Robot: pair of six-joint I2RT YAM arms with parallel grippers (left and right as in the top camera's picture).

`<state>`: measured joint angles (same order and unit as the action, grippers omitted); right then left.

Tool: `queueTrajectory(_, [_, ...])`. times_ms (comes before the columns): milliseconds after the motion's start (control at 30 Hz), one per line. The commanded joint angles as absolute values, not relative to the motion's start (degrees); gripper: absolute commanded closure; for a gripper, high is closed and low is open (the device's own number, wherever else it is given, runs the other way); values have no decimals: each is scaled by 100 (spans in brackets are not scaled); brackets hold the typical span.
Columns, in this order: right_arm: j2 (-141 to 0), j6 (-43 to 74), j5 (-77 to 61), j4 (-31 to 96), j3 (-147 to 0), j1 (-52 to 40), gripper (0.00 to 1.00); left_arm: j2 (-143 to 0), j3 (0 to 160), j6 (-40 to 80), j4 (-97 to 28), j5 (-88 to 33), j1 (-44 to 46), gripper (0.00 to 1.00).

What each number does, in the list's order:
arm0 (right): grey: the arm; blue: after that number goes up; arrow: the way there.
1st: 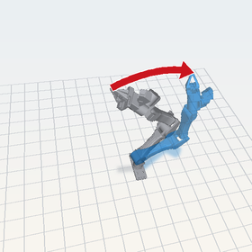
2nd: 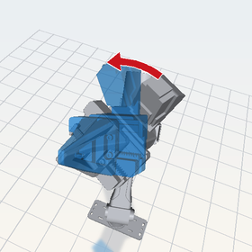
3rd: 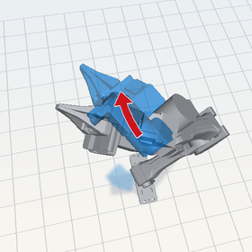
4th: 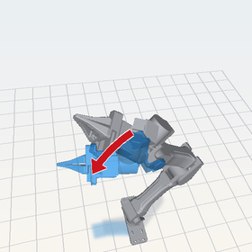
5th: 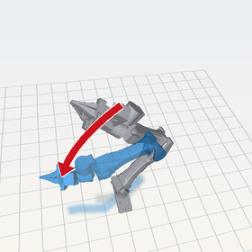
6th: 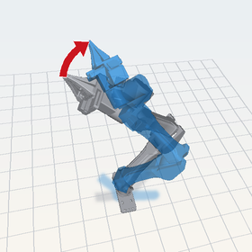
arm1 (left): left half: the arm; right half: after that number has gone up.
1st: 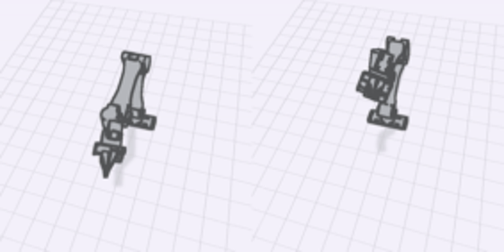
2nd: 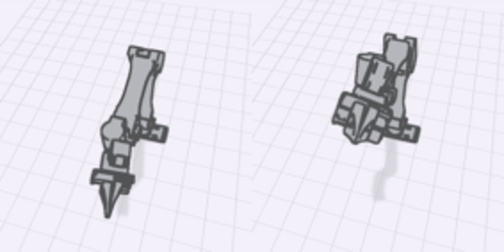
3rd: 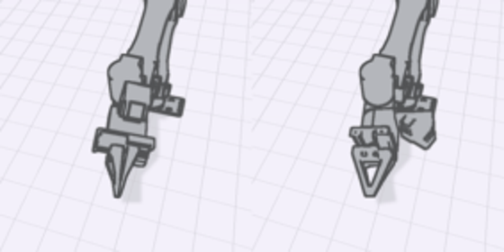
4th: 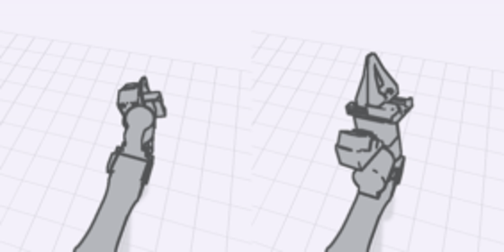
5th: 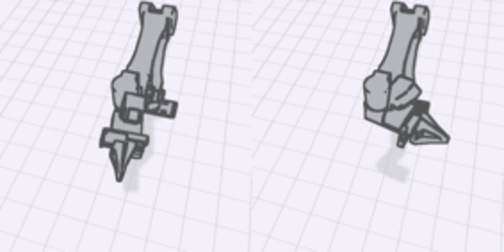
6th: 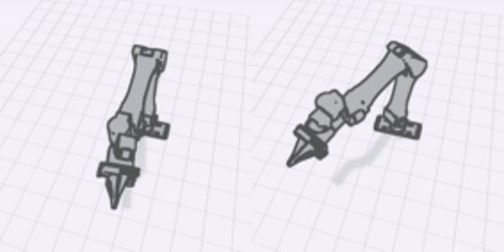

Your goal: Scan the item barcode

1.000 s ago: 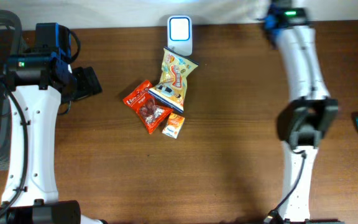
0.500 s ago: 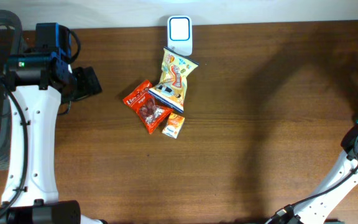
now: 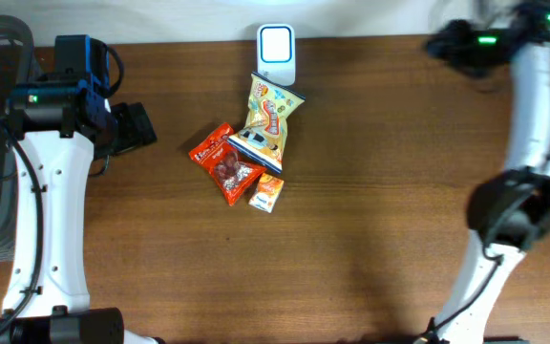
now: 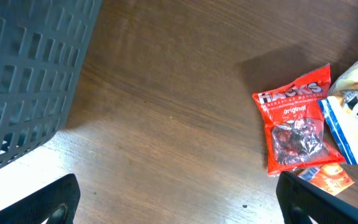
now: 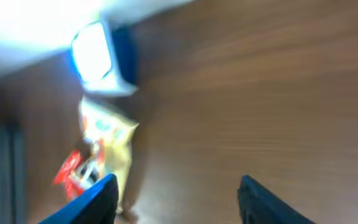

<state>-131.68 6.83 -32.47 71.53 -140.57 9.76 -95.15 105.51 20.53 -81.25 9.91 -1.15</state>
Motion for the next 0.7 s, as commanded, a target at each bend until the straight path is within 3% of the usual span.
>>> queueTrajectory(0, [-13531, 429, -2517, 7135, -14016, -242, 41, -9494, 10571, 2005, -8132, 1033, -130, 1])
queueTrajectory(233, [-14547, 1304, -1699, 6372, -14016, -2047, 41, -9494, 10571, 2005, -8132, 1033, -130, 1])
queueTrajectory(400, [-14851, 1557, -1066, 6305, -14014, -2318, 41, -9494, 10571, 2005, -8132, 1033, -130, 1])
queueTrajectory(433, [-14851, 1564, -1066, 6320, -14014, -2318, 51, -9494, 10571, 2005, -8132, 1033, -130, 1])
queueTrajectory(533, [-14851, 1920, -1068, 6379, -14014, -2318, 96, -9494, 10571, 2005, -8132, 1033, -130, 1])
queueTrajectory(600, [-14851, 2008, -1096, 6383, -14014, -2324, 92, -9494, 10571, 2005, -8132, 1033, -130, 1])
queueTrajectory(667, [-14853, 2003, -1155, 6410, -14014, -2342, 73, -9494, 10571, 2005, -8130, 1033, -130, 1])
